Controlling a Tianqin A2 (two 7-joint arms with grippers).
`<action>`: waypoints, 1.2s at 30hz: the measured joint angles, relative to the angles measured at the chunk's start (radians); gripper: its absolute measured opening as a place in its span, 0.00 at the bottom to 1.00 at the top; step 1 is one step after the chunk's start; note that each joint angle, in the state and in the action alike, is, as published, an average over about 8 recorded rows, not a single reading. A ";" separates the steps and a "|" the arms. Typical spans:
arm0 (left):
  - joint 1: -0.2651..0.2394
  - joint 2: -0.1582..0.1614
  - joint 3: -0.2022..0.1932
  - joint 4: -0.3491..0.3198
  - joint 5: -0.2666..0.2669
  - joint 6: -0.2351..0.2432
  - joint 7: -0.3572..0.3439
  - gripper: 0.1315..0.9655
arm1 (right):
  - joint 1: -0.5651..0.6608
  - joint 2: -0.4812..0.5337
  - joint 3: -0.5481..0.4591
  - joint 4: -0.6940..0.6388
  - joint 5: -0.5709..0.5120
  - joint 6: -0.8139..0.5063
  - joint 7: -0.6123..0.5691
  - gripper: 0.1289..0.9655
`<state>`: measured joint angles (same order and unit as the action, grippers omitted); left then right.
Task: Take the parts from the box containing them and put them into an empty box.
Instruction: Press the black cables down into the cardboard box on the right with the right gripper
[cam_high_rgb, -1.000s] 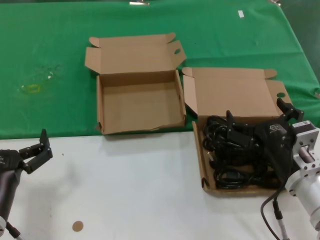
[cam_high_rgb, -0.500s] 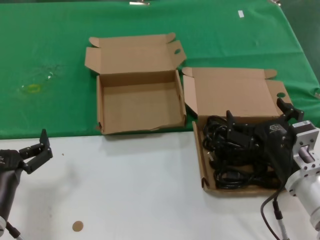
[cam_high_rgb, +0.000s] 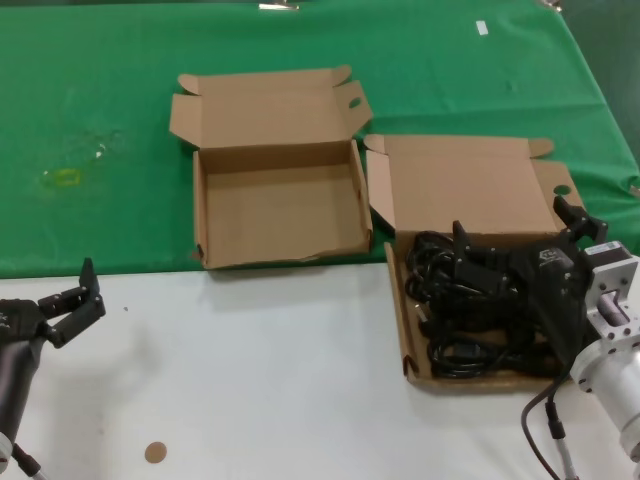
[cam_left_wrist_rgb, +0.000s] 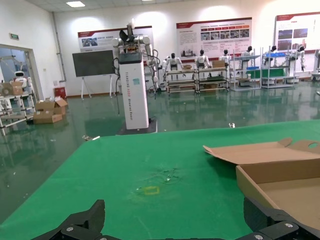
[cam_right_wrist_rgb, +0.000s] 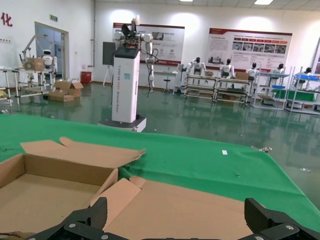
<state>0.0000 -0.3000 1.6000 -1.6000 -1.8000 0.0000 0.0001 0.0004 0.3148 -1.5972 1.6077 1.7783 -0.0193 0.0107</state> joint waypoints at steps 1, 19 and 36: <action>0.000 0.000 0.000 0.000 0.000 0.000 0.000 1.00 | 0.000 0.000 0.000 0.000 0.000 0.000 0.000 1.00; 0.000 0.000 0.000 0.000 0.000 0.000 0.000 1.00 | 0.000 0.000 0.000 0.000 0.000 0.000 0.000 1.00; 0.000 0.000 0.000 0.000 0.000 0.000 0.000 1.00 | 0.000 0.000 0.000 0.000 0.000 0.000 0.000 1.00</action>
<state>0.0000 -0.3000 1.6000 -1.6000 -1.8000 0.0000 0.0001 0.0004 0.3148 -1.5972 1.6077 1.7783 -0.0193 0.0106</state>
